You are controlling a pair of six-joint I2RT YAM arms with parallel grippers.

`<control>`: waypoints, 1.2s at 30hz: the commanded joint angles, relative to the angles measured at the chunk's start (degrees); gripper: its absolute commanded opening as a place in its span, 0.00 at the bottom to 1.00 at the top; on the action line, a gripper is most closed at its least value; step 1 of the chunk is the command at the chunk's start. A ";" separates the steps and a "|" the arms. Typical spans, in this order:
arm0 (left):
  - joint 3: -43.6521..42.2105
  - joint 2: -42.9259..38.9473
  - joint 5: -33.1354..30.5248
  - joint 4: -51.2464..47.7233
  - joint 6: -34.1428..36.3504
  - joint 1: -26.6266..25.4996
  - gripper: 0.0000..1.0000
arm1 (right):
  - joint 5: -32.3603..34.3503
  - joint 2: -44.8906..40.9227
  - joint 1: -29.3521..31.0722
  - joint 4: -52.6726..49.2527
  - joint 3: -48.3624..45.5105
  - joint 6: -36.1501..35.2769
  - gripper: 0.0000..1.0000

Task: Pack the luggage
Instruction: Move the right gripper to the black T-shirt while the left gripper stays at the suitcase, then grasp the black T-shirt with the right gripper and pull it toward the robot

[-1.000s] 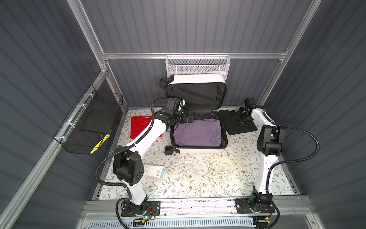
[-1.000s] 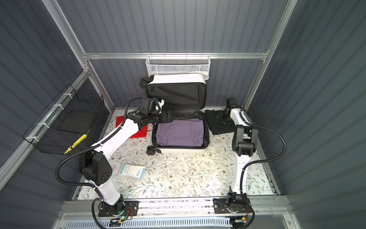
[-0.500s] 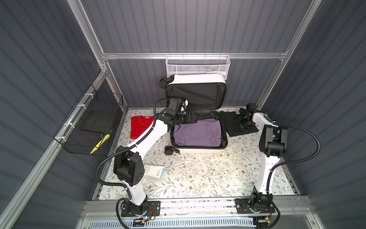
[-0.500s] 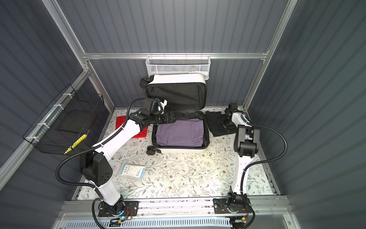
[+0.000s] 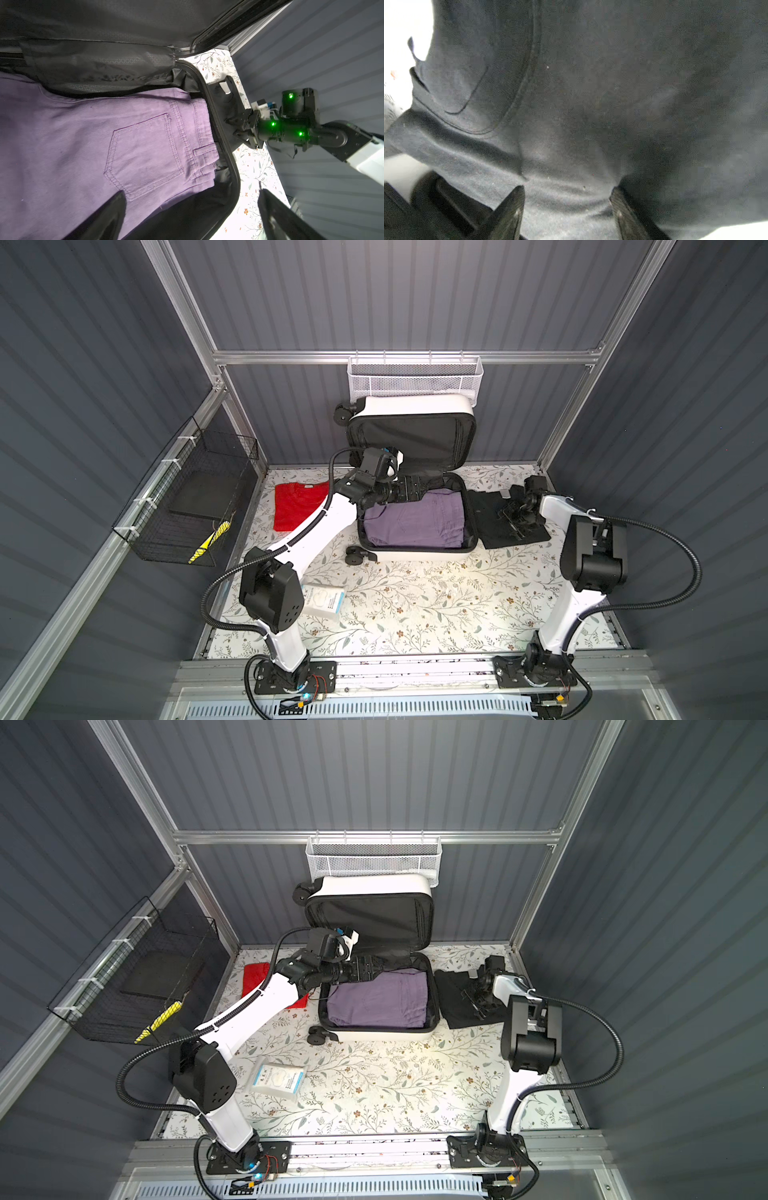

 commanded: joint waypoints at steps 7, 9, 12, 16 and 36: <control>-3.68 -4.42 1.14 0.48 -1.09 -1.07 1.00 | 0.83 -8.06 -0.08 -4.82 -14.00 2.68 0.69; -4.12 -4.64 1.11 0.53 -1.11 -1.20 1.00 | 0.71 -9.79 -0.01 -4.58 -16.44 2.84 0.69; -4.43 -4.73 1.13 0.57 -1.18 -1.37 1.00 | 0.39 -12.47 0.33 -3.68 -20.38 3.55 0.69; -4.52 -4.64 1.53 0.79 -1.24 -1.66 1.00 | 0.47 -16.31 1.06 -2.61 -25.45 4.56 0.69; -16.83 -9.85 -0.56 2.14 -3.41 -6.43 1.00 | 2.63 -39.27 1.51 -6.72 -29.77 -0.93 0.72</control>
